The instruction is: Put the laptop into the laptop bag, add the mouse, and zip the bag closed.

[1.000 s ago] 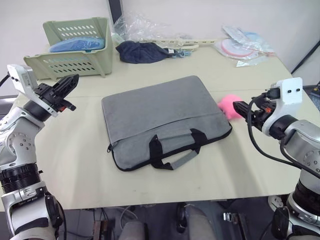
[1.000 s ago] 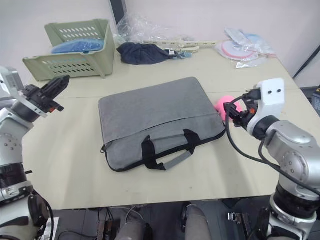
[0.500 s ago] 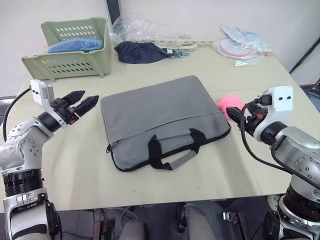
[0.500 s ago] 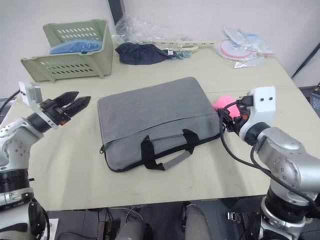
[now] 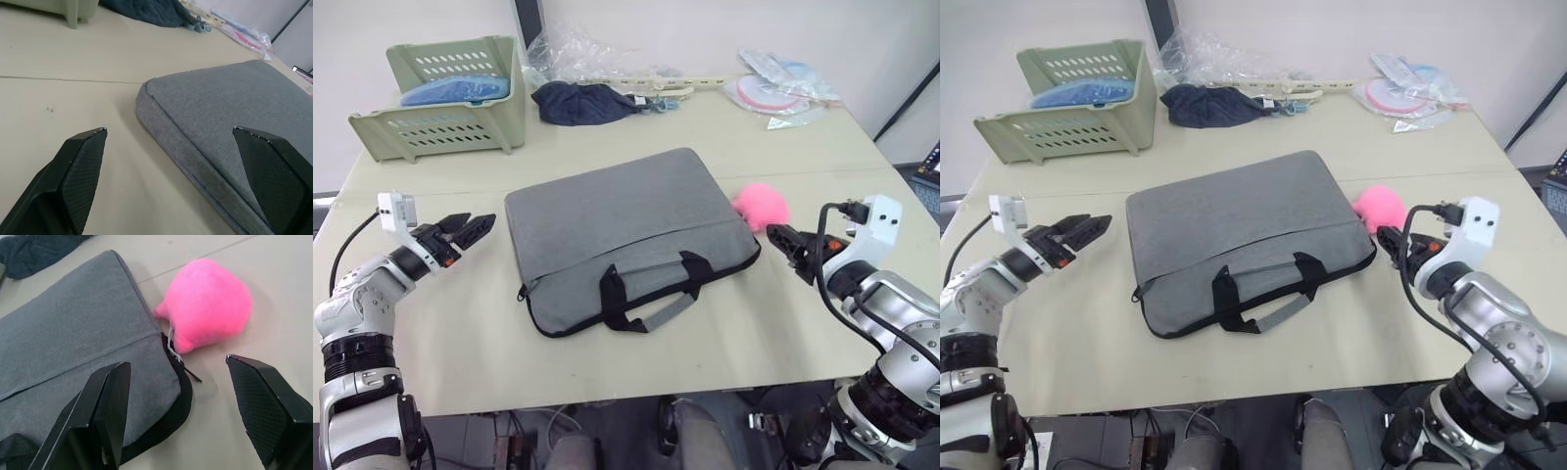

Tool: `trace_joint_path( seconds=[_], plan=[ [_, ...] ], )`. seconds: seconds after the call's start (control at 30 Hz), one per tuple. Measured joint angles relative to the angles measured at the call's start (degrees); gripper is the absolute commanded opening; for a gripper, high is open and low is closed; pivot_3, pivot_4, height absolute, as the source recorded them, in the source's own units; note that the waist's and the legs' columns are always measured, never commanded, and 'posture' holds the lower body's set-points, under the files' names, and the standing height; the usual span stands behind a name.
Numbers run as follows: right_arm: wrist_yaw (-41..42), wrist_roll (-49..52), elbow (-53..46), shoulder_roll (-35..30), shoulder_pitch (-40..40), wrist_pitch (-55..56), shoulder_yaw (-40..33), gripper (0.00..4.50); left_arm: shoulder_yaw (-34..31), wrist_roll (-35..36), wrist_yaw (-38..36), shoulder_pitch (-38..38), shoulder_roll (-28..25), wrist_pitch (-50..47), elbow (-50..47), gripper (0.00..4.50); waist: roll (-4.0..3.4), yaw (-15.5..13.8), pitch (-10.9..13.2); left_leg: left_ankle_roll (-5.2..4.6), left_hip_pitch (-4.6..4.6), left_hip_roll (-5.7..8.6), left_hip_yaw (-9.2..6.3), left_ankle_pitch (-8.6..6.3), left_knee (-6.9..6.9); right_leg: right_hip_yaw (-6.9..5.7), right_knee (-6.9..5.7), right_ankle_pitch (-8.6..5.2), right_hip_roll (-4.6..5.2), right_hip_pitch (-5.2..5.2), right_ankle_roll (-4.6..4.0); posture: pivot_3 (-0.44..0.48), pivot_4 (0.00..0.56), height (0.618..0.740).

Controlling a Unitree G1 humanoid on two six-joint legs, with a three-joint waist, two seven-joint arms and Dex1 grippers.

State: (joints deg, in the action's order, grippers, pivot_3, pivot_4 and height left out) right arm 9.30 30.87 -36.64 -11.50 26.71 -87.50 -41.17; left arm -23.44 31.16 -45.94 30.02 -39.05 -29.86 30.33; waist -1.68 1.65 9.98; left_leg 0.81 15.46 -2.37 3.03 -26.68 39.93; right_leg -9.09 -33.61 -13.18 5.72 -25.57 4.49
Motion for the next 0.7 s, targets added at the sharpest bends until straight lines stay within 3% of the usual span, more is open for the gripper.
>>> trace_joint_path(
  seconds=[0.3, 0.7],
  plan=[
    [-0.31, -0.71, 7.5, 3.46, -3.32, 7.17, 2.93, 3.45, 4.23, -1.22, 0.6, 4.68, 6.18, -0.7, 2.42, 4.43, 0.02, 0.4, -0.01, 0.0, -0.15, 0.02, 0.21, 0.0, 0.0, 0.08, -0.13, 0.0, 0.0, 0.01, 0.0, 0.0, 0.15, 0.74],
    [-0.55, -0.45, 11.04, 4.66, -5.8, 13.93, 7.4, 3.45, 4.06, -1.71, 1.92, 4.71, 6.79, -1.43, 2.74, 4.43, 0.02, 0.35, -0.01, 0.0, -0.18, 0.02, 0.23, 0.0, 0.03, 0.12, -0.16, 0.0, 0.0, 0.01, 0.0, 0.0, 0.15, 0.74]
  ],
)
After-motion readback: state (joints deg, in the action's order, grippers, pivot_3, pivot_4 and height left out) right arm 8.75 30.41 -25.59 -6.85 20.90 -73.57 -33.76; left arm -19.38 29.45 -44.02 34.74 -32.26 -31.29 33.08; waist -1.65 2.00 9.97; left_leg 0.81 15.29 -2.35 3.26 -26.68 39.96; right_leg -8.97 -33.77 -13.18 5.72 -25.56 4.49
